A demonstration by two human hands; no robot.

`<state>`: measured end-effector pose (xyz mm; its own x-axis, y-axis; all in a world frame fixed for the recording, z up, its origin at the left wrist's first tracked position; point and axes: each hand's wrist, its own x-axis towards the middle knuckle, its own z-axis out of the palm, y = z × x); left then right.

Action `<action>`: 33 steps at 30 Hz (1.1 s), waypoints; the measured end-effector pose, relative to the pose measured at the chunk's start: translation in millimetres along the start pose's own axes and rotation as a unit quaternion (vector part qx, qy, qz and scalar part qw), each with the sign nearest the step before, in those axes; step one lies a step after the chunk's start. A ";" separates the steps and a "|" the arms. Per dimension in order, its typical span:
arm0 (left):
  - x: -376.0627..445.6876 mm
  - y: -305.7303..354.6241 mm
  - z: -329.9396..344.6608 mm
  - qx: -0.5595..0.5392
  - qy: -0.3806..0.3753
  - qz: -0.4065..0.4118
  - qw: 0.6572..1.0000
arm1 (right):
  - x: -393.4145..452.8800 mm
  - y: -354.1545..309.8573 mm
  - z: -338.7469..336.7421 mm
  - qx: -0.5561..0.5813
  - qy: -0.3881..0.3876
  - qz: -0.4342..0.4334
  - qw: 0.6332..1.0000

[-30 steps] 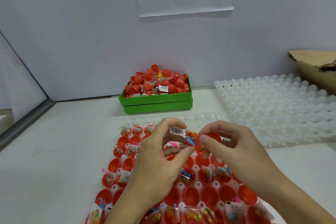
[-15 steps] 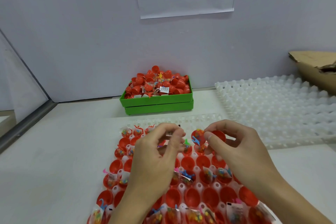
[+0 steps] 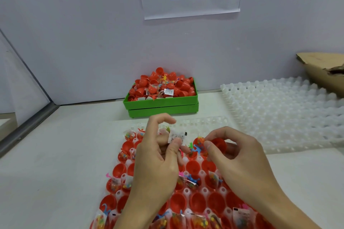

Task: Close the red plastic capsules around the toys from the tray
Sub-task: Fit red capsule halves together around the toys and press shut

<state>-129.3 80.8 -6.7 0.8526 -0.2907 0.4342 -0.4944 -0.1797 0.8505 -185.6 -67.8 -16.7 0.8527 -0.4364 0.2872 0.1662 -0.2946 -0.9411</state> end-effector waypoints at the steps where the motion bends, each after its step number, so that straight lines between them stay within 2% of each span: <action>1: -0.4 0.2 -0.1 0.005 0.000 -0.004 1.000 | 0.0 0.8 0.1 -0.001 0.000 0.000 1.000; 3: -0.1 0.6 0.0 0.014 0.017 -0.016 1.000 | 0.3 2.2 0.3 -0.001 0.000 0.001 1.000; 8: 3.0 0.7 3.8 -0.043 0.071 -0.088 0.993 | -0.4 4.3 3.3 -0.001 0.004 -0.007 1.000; 12: -0.5 1.7 11.3 -0.112 0.067 -0.159 0.979 | -3.5 6.2 7.6 -0.029 0.021 -0.031 0.999; 17: -4.1 -0.9 18.7 -0.141 0.070 -0.210 0.965 | -6.8 7.1 12.6 -0.062 0.038 -0.081 0.994; 33: -7.2 -0.3 19.2 -0.209 0.052 -0.212 0.953 | -10.9 -0.4 15.0 -0.135 0.046 -0.242 0.960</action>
<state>-138.6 64.9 -15.8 0.9838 -0.1760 0.0338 -0.0097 0.1360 0.9907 -187.5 -50.2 -22.0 0.6577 -0.2624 0.7061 0.3869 -0.6866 -0.6155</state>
